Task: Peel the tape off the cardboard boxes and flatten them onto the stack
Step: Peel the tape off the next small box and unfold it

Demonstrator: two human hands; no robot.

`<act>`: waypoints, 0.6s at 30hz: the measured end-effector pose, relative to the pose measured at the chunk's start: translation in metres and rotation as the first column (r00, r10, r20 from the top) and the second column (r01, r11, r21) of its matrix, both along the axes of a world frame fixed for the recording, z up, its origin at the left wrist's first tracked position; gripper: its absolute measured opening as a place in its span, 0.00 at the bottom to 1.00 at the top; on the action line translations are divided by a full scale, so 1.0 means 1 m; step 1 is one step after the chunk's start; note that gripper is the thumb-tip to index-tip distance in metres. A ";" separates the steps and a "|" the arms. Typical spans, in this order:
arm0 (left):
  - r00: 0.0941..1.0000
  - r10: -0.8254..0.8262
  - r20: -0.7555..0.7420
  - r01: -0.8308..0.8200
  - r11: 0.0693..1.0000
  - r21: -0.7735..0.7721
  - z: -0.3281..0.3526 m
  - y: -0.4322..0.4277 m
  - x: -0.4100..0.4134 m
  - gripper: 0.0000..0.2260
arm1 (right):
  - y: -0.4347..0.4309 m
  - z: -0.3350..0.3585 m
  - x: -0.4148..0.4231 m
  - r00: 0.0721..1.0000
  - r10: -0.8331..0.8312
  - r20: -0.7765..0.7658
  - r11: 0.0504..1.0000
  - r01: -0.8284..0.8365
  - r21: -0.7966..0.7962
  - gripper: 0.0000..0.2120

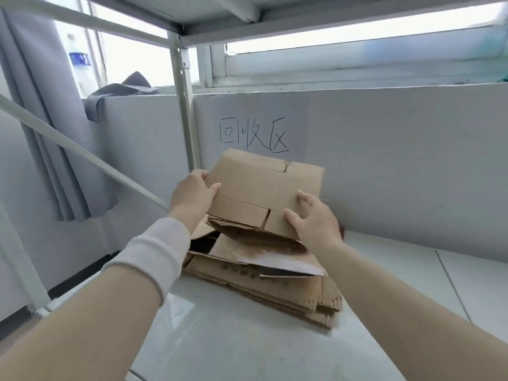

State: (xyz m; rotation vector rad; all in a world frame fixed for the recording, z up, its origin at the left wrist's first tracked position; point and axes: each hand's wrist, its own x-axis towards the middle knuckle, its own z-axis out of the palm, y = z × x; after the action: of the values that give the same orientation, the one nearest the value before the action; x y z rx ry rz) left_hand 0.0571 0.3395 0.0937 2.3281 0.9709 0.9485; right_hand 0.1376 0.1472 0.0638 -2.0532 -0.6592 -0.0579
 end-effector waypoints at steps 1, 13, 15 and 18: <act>0.995 0.031 -0.094 -0.028 0.999 0.031 -0.007 0.008 0.011 0.19 | 0.012 -0.004 0.012 0.996 -0.026 0.086 0.981 0.042 -0.190 0.25; 0.819 -0.234 -0.523 0.282 0.959 0.011 -0.131 0.011 0.036 0.25 | 0.020 -0.096 0.025 0.975 0.186 0.123 0.804 -0.079 -0.589 0.25; 0.796 -0.236 -0.558 0.282 0.959 -0.002 -0.129 0.009 0.038 0.25 | 0.021 -0.094 0.023 0.976 0.188 0.112 0.779 -0.078 -0.622 0.26; 0.747 -0.210 -0.631 0.274 0.962 0.005 -0.122 0.002 0.038 0.25 | 0.022 -0.085 0.020 0.975 0.210 0.076 0.701 -0.096 -0.707 0.27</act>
State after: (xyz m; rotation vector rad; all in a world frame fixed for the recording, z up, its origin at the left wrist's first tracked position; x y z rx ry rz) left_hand 0.0951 0.3414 -0.0286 2.8365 0.8170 0.0883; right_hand 0.1573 0.1693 -0.0211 -2.7368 -1.0700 0.1654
